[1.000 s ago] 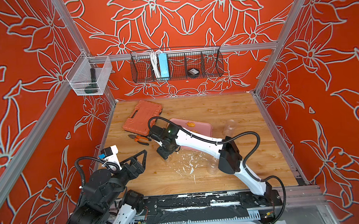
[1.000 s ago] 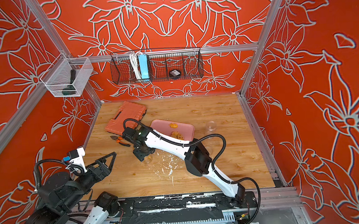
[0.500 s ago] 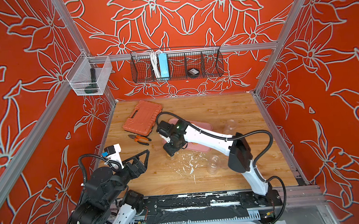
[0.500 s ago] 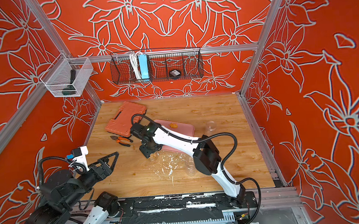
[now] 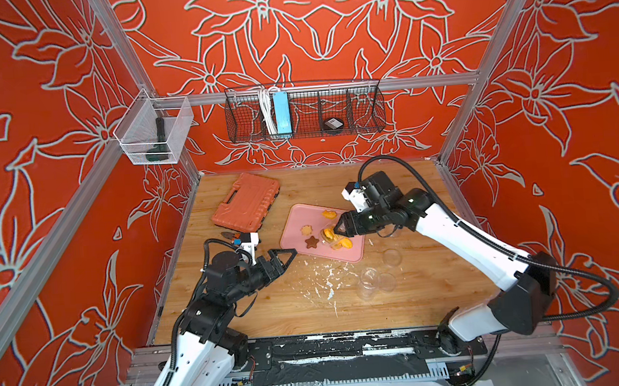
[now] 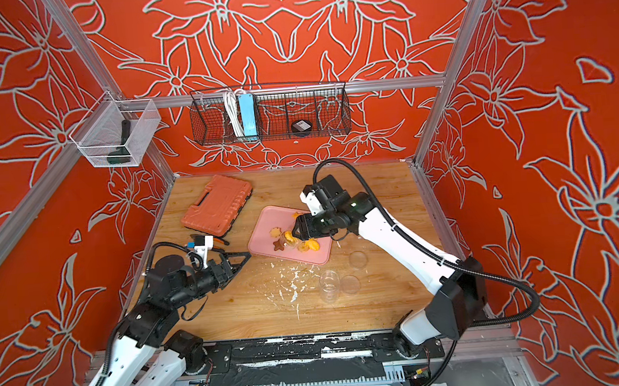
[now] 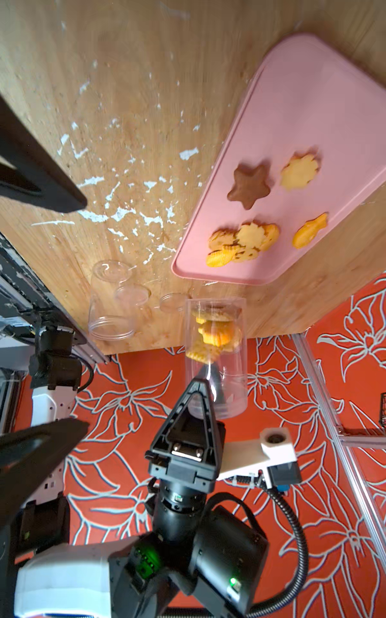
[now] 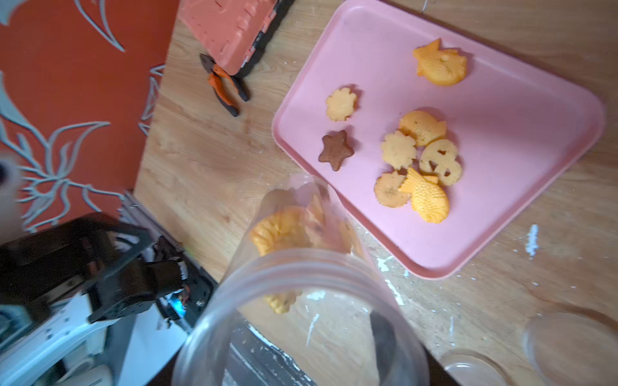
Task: Pour the cookies out of the jar
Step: Pick up the jar from the center of the board.
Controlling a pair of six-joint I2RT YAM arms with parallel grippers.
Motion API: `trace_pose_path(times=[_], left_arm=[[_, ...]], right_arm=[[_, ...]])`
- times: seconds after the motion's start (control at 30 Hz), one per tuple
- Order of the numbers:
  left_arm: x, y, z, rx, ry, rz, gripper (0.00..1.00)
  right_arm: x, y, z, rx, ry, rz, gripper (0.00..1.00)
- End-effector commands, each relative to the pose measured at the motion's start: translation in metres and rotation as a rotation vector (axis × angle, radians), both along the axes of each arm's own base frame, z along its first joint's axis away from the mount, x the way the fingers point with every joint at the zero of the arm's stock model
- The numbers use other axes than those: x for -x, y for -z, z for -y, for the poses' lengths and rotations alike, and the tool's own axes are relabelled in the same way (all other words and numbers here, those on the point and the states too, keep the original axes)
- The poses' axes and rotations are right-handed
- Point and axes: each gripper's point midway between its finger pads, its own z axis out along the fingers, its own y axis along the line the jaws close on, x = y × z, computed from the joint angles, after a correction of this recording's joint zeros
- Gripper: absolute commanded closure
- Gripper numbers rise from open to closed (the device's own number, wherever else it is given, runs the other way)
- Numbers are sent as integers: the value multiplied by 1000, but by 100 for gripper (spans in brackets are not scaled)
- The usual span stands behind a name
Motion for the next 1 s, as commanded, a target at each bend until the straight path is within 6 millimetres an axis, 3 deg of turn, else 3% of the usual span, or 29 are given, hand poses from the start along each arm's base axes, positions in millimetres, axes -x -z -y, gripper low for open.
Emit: trace_pose_path(times=[0.0,0.17,0.47,0.63,0.97], left_arm=[[7,-40,28,200,174,118,3],[19,-51,48,267,373,132,3],[28,-89,61,344,556,159,3],[24,-105,63,360,570,191,3],[18,-131,66,388,595,243,3]], right_arm=[[8,-27,-11,-255,-31,-49,38],[21,-60,-13,-457,-88,-69,38],[38,-106,-24,-649,-186,-85,38],[46,-118,-25,-696,-226,-101,38],[57,-120,-36,-736,-294,-141,38]])
